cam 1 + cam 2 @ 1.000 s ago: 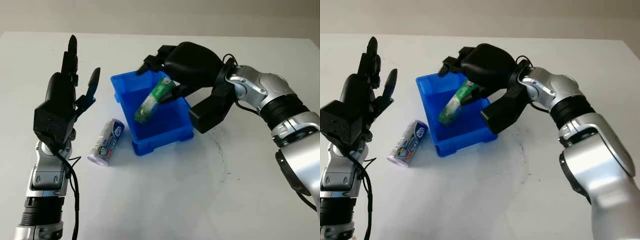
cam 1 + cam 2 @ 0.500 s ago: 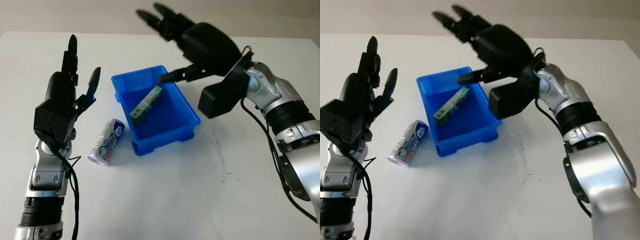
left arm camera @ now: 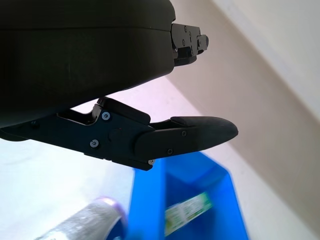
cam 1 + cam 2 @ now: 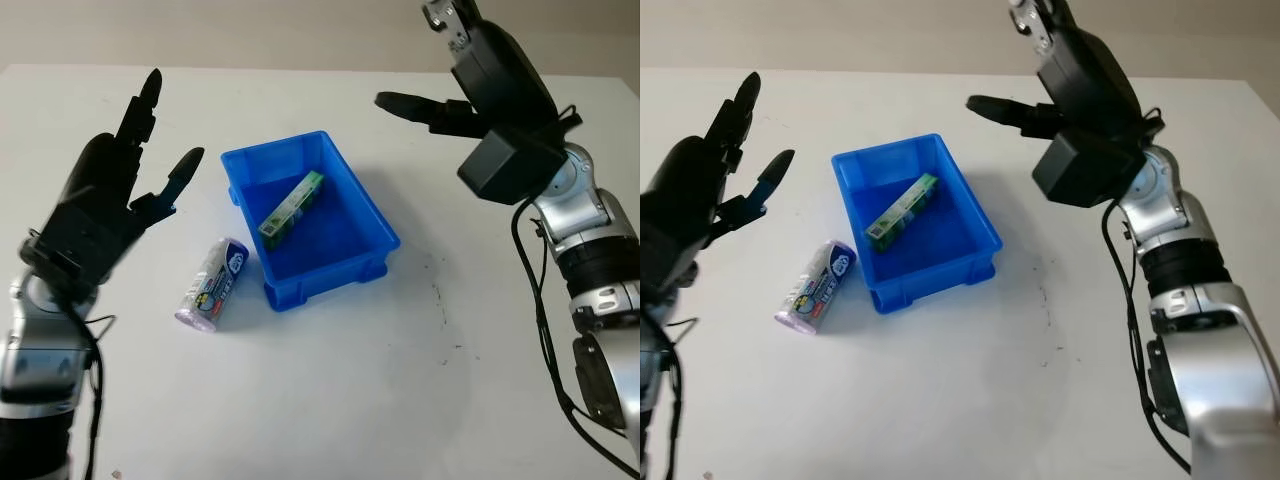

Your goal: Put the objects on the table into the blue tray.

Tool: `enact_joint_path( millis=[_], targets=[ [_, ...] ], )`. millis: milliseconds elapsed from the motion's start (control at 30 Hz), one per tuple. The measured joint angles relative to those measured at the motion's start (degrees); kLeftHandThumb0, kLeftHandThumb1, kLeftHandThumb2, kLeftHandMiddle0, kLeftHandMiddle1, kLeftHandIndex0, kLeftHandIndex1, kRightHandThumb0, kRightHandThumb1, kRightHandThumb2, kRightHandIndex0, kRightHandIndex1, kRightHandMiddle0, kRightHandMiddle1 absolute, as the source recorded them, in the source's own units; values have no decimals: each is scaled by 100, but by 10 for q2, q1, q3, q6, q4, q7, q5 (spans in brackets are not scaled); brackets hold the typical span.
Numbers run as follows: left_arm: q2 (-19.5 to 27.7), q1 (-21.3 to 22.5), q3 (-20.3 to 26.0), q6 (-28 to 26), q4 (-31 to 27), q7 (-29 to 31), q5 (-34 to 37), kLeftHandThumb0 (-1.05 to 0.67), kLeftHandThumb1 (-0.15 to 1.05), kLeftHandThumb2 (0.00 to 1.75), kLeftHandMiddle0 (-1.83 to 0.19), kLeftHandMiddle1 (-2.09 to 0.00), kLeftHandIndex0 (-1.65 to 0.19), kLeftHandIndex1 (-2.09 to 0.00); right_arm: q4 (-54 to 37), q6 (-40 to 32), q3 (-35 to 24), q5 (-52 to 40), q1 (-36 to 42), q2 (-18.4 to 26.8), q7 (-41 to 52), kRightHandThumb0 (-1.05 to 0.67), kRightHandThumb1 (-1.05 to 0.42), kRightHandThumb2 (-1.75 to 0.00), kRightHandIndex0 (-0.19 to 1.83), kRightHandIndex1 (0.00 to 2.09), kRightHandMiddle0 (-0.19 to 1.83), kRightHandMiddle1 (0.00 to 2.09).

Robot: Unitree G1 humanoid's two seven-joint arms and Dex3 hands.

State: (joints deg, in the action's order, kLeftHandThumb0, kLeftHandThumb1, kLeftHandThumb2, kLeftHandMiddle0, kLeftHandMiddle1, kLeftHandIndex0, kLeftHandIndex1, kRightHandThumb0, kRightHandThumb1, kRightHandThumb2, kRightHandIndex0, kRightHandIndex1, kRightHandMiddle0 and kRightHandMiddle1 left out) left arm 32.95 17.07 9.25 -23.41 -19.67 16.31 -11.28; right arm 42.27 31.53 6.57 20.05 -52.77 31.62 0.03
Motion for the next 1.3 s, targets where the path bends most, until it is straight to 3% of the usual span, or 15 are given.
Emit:
enact_joint_path(
  millis=[200,400,633,867,900,933,967,1000,1033,1100,1167,1300],
  targets=[
    [47,0,6,-91,-46,44,-15,-77,105,48,9,-5,8,-5,-35,-47,-27,-55,35,-35,15,-85,-105,-52,-19,0,-19,0],
    [80,-5,6,-149,-69,75,-17,-77,105,48,7,-6,7,-5,-149,-167,-44,-78,103,-80,15,-83,-105,-66,-19,0,-19,0],
    [87,-7,7,-190,-83,89,-11,-77,105,46,8,-5,7,-5,-291,-302,-82,-146,182,-125,28,-81,-105,-64,-19,0,-19,0],
    [97,20,2,-275,-91,127,29,-81,105,36,0,-9,4,-7,-346,-366,-110,-179,218,-146,26,-76,-105,-62,-19,0,-19,0],
    [100,25,-1,-280,-91,131,32,-80,105,34,-9,-30,-7,-10,-347,-369,-110,-179,221,-149,24,-77,-105,-62,-19,0,-19,0],
    [104,27,-3,-282,-91,137,36,-81,105,32,6,-102,-16,-10,-349,-373,-110,-178,223,-151,22,-77,-105,-61,-19,0,-19,0],
    [109,29,-6,-285,-91,143,41,-81,105,32,13,-129,-19,-10,-350,-377,-110,-176,225,-153,19,-77,-105,-61,-19,0,-19,0],
    [115,32,-10,-290,-91,147,46,-81,105,30,16,-114,-17,-8,-350,-380,-110,-173,228,-153,17,-77,-105,-61,-19,0,-19,0],
    [118,35,-14,-301,-93,150,50,-82,105,28,10,-62,-9,-7,-350,-382,-110,-172,230,-154,15,-76,-105,-61,-19,0,-19,0],
    [127,38,-25,-336,-103,154,52,-84,105,26,4,-24,-1,-5,-350,-384,-110,-171,232,-156,14,-77,-105,-61,-19,0,-19,0],
    [138,39,-37,-360,-114,157,57,-88,105,22,5,-11,4,-3,-350,-384,-110,-168,232,-156,12,-77,-105,-61,-19,0,-19,0],
    [167,49,-69,-384,-126,171,62,-93,105,22,9,-5,10,-1,-350,-384,-111,-162,232,-156,10,-75,-105,-61,-19,0,-19,0]
  ],
)
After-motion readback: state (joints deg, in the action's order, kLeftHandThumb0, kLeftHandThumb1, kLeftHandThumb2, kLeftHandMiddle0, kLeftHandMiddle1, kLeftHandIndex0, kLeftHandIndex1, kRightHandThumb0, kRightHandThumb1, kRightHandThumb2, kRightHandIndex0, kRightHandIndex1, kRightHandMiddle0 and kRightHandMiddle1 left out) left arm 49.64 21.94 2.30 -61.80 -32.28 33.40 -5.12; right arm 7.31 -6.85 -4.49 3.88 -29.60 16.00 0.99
